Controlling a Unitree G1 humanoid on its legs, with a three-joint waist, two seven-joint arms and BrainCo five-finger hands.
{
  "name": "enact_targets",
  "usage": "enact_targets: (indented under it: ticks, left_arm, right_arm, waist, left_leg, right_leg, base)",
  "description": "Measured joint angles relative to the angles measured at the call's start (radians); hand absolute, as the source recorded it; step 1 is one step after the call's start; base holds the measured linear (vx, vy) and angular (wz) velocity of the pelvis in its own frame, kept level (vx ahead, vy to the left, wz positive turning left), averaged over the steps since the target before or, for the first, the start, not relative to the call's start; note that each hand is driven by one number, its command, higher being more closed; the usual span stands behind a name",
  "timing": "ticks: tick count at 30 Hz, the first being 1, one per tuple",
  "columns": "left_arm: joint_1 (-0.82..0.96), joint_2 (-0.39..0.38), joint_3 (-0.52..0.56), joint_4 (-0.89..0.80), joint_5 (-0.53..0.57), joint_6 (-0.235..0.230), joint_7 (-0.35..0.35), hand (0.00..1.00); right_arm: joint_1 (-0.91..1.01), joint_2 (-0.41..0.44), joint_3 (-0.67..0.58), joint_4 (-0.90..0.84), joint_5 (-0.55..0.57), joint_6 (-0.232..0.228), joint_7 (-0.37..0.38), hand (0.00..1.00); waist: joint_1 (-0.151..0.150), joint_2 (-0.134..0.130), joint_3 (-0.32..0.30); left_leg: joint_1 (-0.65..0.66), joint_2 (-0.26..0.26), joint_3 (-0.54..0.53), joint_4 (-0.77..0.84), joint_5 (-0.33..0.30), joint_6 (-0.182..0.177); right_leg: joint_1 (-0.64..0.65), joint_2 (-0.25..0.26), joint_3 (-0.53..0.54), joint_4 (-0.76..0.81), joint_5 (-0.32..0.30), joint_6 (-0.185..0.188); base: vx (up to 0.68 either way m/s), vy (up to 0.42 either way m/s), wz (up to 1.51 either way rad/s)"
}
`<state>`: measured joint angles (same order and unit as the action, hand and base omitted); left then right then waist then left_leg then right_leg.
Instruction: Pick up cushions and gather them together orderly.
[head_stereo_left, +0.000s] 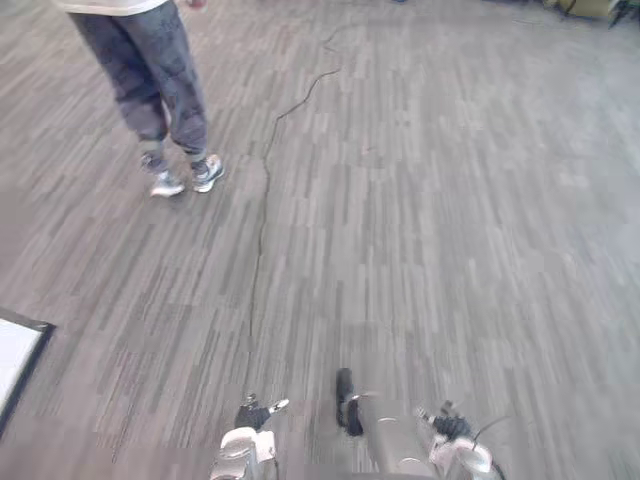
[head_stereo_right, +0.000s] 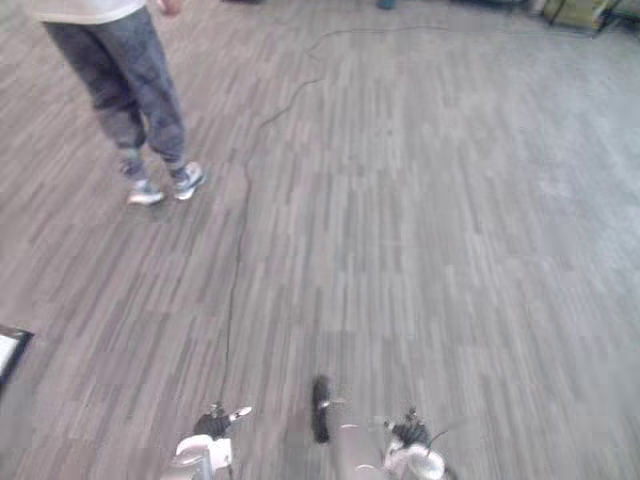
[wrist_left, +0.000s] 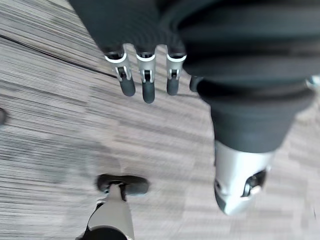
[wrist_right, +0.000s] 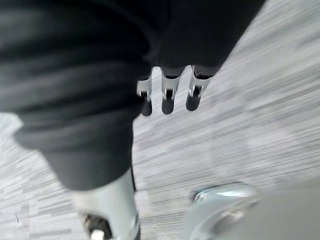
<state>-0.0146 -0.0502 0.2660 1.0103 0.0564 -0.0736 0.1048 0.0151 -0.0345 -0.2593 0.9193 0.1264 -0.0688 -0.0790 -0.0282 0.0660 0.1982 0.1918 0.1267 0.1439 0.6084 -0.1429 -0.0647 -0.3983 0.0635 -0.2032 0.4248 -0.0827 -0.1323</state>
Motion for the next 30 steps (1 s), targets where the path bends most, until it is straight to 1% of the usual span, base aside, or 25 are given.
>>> enact_targets:
  ticks: [1,2,3,5,6,7,8,10,11,12,13,14,15,16,17,18,19,21,22,24,25,26,28,29,30]
  left_arm:
    - [0.007,-0.003,0.019,-0.003,-0.001,0.001,0.000,0.00]
    - [0.019,-0.005,0.032,-0.019,-0.001,0.001,0.000,0.00]
    - [0.029,-0.003,0.033,-0.033,-0.001,0.002,0.000,0.00]
    - [0.037,0.015,0.031,-0.077,-0.002,-0.006,-0.001,0.00]
    - [0.039,0.016,0.031,-0.093,-0.011,-0.009,-0.002,0.00]
    - [0.042,0.016,0.030,-0.102,-0.023,-0.009,-0.002,0.00]
    - [0.051,0.010,0.031,-0.115,-0.031,-0.009,-0.002,0.00]
    - [0.076,0.009,0.034,-0.124,-0.044,-0.016,-0.002,0.00]
    - [0.091,0.007,0.035,-0.146,-0.050,-0.030,-0.002,0.00]
    - [0.105,0.013,0.032,-0.162,-0.049,-0.031,-0.002,0.00]
    - [0.111,0.024,0.033,-0.160,-0.049,-0.029,-0.002,0.00]
    - [0.106,0.036,0.038,-0.156,-0.044,-0.028,-0.002,0.00]
    - [0.102,0.043,0.053,-0.153,-0.038,-0.027,-0.002,0.00]
    - [0.098,0.051,0.053,-0.150,-0.039,-0.025,0.000,0.00]
    - [0.083,0.060,0.048,-0.126,-0.038,-0.017,0.000,0.00]
    - [0.077,0.060,0.043,-0.108,-0.037,-0.008,0.001,0.00]
    - [0.077,0.061,0.025,-0.085,-0.037,-0.004,0.002,0.00]
    - [0.060,0.052,-0.017,-0.074,-0.037,-0.005,0.000,0.00]
    - [0.046,0.046,-0.023,-0.069,-0.036,-0.006,-0.002,0.00]
    - [0.013,0.042,-0.023,-0.029,-0.025,-0.001,-0.005,0.00]
    - [0.010,0.032,-0.025,-0.016,-0.018,0.001,-0.008,0.00]
    - [0.010,0.026,-0.027,-0.015,-0.016,0.001,-0.012,0.00]
    - [0.013,0.019,-0.034,-0.016,0.003,0.000,-0.023,0.00]
    - [0.023,0.012,-0.044,-0.017,0.006,0.000,-0.024,0.00]
    - [0.030,-0.001,-0.044,-0.013,0.018,0.003,-0.024,0.00]
  right_arm:
    - [-0.001,-0.004,0.009,0.000,-0.001,0.002,0.000,0.00]
    - [0.001,-0.005,0.012,0.006,-0.001,0.011,-0.005,0.00]
    - [0.006,-0.004,0.033,0.011,0.002,0.011,-0.008,0.00]
    - [0.005,0.010,0.073,0.011,0.005,0.014,-0.010,0.00]
    - [0.009,0.023,0.076,0.011,0.011,0.016,-0.011,0.00]
    - [0.012,0.031,0.076,0.011,0.015,0.017,-0.011,0.00]
    - [0.005,0.034,0.068,0.010,0.022,0.018,-0.010,0.00]
    - [0.012,0.050,0.069,0.011,0.029,0.020,-0.010,0.00]
    - [0.018,0.060,0.071,0.011,0.028,0.022,-0.010,0.00]
    - [0.027,0.064,0.071,0.011,0.026,0.025,-0.010,0.00]
    - [0.048,0.070,0.070,0.011,0.024,0.026,-0.009,0.00]
    - [0.048,0.080,0.069,0.011,0.018,0.028,-0.008,0.00]
    - [0.046,0.090,0.069,0.010,0.004,0.030,-0.005,0.00]
    - [0.047,0.095,0.076,0.010,0.000,0.031,-0.005,0.00]
    - [0.054,0.094,0.075,0.005,-0.003,0.031,-0.003,0.00]
    - [0.059,0.093,0.070,-0.003,-0.006,0.030,-0.003,0.00]
    - [0.065,0.092,0.069,-0.031,-0.008,0.018,-0.003,0.00]
    - [0.077,0.094,0.068,-0.066,-0.010,0.005,0.001,0.00]
    - [0.078,0.094,0.067,-0.078,-0.010,-0.001,0.002,0.00]
    - [0.063,0.094,0.057,-0.075,-0.010,0.000,0.003,0.00]
    - [0.062,0.094,0.043,-0.079,-0.010,-0.002,0.004,0.00]
    - [0.058,0.094,0.034,-0.079,-0.010,-0.002,0.004,0.00]
    - [0.051,0.092,0.026,-0.074,-0.011,0.001,0.006,0.00]
    - [0.058,0.085,0.028,-0.072,-0.017,0.004,0.009,0.00]
    - [0.057,0.071,0.027,-0.075,-0.020,0.008,0.014,0.00]
  waist:
    - [0.008,0.012,0.009]
    - [0.024,0.011,0.016]
    - [0.033,0.002,0.022]
    - [0.044,-0.032,0.032]
    - [0.049,-0.050,0.025]
    - [0.064,-0.049,0.017]
    - [0.083,-0.042,0.016]
    - [0.094,-0.042,0.014]
    - [0.096,-0.054,0.005]
    - [0.105,-0.076,-0.014]
    - [0.110,-0.097,-0.050]
    - [0.111,-0.126,-0.062]
    - [0.110,-0.148,-0.063]
    - [0.109,-0.160,-0.055]
    - [0.102,-0.161,-0.050]
    - [0.097,-0.152,-0.044]
    - [0.086,-0.137,-0.038]
    - [0.074,-0.111,-0.042]
    - [0.070,-0.107,-0.044]
    - [0.062,-0.126,-0.032]
    - [0.050,-0.120,-0.029]
    - [0.041,-0.118,-0.029]
    - [0.030,-0.120,-0.030]
    - [0.028,-0.124,-0.034]
    - [0.019,-0.105,-0.036]
  left_leg:
    - [-0.070,0.025,-0.025,0.161,0.051,-0.010]
    - [-0.155,0.064,-0.025,0.369,0.039,-0.031]
    - [-0.215,0.089,-0.011,0.470,0.009,-0.030]
    - [-0.358,0.091,0.021,0.501,-0.066,0.009]
    - [-0.432,0.091,0.058,0.419,-0.108,0.022]
    - [-0.474,0.087,0.081,0.320,-0.129,0.022]
    - [-0.512,0.078,0.103,0.141,-0.134,0.023]
    - [-0.554,0.045,0.092,-0.117,-0.089,0.004]
    - [-0.579,0.022,0.081,-0.208,-0.023,-0.007]
    - [-0.578,-0.004,0.081,-0.216,0.045,0.002]
    - [-0.574,-0.026,0.094,-0.202,0.100,0.046]
    - [-0.571,-0.037,0.125,-0.174,0.070,0.070]
    - [-0.541,-0.040,0.160,-0.150,0.021,0.085]
    - [-0.494,-0.046,0.174,-0.156,-0.001,0.098]
    - [-0.417,-0.057,0.177,-0.185,-0.023,0.105]
    - [-0.355,-0.057,0.179,-0.208,-0.038,0.108]
    - [-0.250,-0.057,0.201,-0.260,-0.048,0.107]
    - [-0.109,-0.050,0.238,-0.365,-0.080,0.109]
    - [-0.052,-0.046,0.250,-0.408,-0.122,0.065]
    - [0.036,-0.055,0.298,-0.456,-0.132,0.054]
    - [0.081,-0.051,0.316,-0.475,-0.132,0.054]
    - [0.101,-0.050,0.318,-0.489,-0.132,0.054]
    - [0.160,-0.064,0.319,-0.516,-0.132,0.053]
    - [0.203,-0.083,0.309,-0.512,-0.131,0.044]
    - [0.219,-0.063,0.290,-0.471,-0.139,0.027]
  right_leg:
    - [0.055,0.021,0.009,-0.025,-0.016,-0.007]
    - [0.145,0.049,0.030,-0.062,-0.040,-0.020]
    - [0.220,0.062,0.046,-0.096,-0.058,-0.034]
    - [0.370,0.063,0.104,-0.170,-0.119,-0.043]
    - [0.422,0.060,0.135,-0.201,-0.134,-0.035]
    - [0.450,0.057,0.156,-0.222,-0.144,-0.026]
    - [0.492,0.052,0.202,-0.229,-0.161,0.004]
    - [0.561,0.030,0.269,-0.239,-0.216,0.027]
    - [0.596,0.005,0.306,-0.247,-0.255,0.047]
    - [0.619,-0.026,0.345,-0.257,-0.278,0.071]
    - [0.618,-0.062,0.381,-0.235,-0.292,0.097]
    - [0.594,-0.086,0.398,-0.172,-0.299,0.111]
    - [0.528,-0.098,0.412,-0.009,-0.278,0.150]
    - [0.468,-0.097,0.410,0.162,-0.221,0.215]
    - [0.389,-0.098,0.397,0.368,-0.146,0.284]
    - [0.356,-0.097,0.369,0.475,-0.143,0.289]
    - [0.302,-0.102,0.316,0.580,-0.157,0.262]
    - [0.183,-0.110,0.190,0.607,-0.183,0.216]
    - [0.112,-0.108,0.120,0.572,-0.198,0.201]
    - [0.042,-0.111,0.018,0.413,-0.220,0.159]
    - [0.021,-0.104,-0.052,0.295,-0.208,0.132]
    - [0.007,-0.094,-0.081,0.214,-0.188,0.116]
    - [-0.003,-0.076,-0.119,0.029,-0.095,0.087]
    - [0.004,-0.078,-0.120,-0.021,-0.036,0.019]
    - [0.010,-0.071,-0.115,0.022,0.020,-0.064]
  base:
    - [0.71,-0.164,-0.40]
    - [0.69,-0.110,-0.44]
    - [0.65,-0.093,-0.41]
    - [0.71,-0.094,-0.31]
    - [0.53,-0.047,-0.58]
    - [0.53,0.024,-0.95]
    - [0.57,0.104,-1.12]
    - [0.62,0.179,-1.05]
    - [0.72,0.301,-0.97]
    - [0.94,0.392,-1.14]
    - [0.85,0.342,-1.01]
    - [0.85,0.313,-0.94]
    - [0.79,0.299,-0.77]
    - [0.86,0.343,-0.75]
    - [0.67,0.266,-0.58]
    - [0.62,0.226,-0.67]
    - [0.46,0.160,-0.68]
    - [0.51,0.181,-0.67]
    - [0.62,0.184,-0.47]
    - [0.53,0.113,-0.41]
    - [0.55,0.070,-0.34]
    - [0.56,0.058,-0.12]
    - [0.62,0.001,0.08]
    - [0.83,-0.078,0.13]
    - [0.72,-0.103,0.07]
